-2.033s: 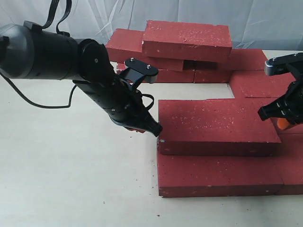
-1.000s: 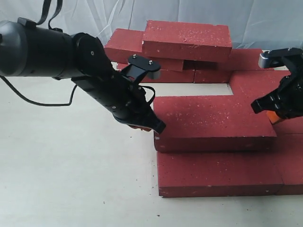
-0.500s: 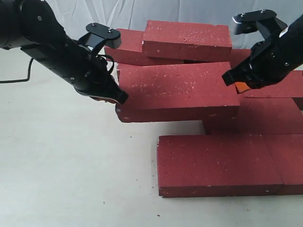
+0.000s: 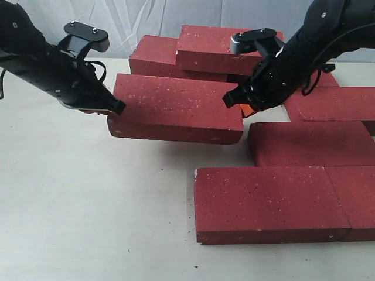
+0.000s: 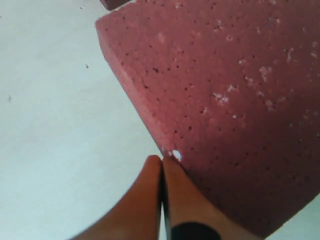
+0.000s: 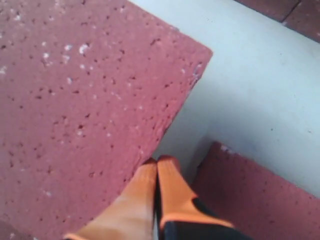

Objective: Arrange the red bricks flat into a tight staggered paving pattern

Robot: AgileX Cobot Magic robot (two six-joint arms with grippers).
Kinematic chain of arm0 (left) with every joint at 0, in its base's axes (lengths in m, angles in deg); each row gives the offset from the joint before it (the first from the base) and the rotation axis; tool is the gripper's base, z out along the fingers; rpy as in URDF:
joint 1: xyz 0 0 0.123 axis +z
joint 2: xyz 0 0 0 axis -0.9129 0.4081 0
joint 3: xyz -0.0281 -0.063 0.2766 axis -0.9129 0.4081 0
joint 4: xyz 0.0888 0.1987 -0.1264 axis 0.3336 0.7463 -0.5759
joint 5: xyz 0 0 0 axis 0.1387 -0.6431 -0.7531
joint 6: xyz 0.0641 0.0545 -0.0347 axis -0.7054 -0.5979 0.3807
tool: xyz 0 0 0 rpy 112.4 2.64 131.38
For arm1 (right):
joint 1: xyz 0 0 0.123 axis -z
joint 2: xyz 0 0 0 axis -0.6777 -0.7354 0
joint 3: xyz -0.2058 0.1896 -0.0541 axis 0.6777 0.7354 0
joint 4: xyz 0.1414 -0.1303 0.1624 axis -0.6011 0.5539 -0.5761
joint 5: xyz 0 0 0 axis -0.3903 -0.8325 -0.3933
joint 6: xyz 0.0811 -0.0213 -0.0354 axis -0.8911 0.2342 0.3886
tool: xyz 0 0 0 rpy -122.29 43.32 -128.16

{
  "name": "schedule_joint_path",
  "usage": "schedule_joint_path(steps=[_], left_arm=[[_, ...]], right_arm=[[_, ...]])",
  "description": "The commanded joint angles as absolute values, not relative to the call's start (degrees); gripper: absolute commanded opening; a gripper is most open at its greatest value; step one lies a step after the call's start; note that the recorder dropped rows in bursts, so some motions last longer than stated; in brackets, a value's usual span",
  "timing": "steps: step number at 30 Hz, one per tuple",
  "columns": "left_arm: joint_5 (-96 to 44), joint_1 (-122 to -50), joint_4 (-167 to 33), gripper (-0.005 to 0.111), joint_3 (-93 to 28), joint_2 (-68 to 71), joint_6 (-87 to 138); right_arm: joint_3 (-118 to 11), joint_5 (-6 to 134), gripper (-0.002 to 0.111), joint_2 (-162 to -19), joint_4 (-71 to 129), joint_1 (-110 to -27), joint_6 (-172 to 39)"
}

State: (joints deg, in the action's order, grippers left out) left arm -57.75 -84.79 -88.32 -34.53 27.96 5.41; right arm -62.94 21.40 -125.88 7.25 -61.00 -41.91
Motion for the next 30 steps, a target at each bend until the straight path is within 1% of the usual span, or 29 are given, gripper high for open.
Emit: schedule_joint_path(steps=[1, 10, 19, 30], left_arm=[[-53.73, -85.35, -92.41, 0.000, -34.26, 29.97, 5.54], [-44.99, -85.22, -92.12, 0.000, -34.26, 38.30, 5.54], [-38.66, -83.58, -91.58, 0.000, -34.26, 40.40, 5.54], [-37.67, -82.36, -91.85, 0.000, -34.26, 41.77, 5.63]], right_arm=[[-66.91, 22.14, -0.001, -129.91, 2.57, -62.09, -41.25], [-70.82, 25.03, -0.001, -135.32, 4.37, -62.09, -41.25], [-71.63, 26.66, -0.001, -137.37, 7.34, -62.09, -41.25], [-71.63, 30.19, -0.001, -139.14, 13.84, -61.99, -42.87]])
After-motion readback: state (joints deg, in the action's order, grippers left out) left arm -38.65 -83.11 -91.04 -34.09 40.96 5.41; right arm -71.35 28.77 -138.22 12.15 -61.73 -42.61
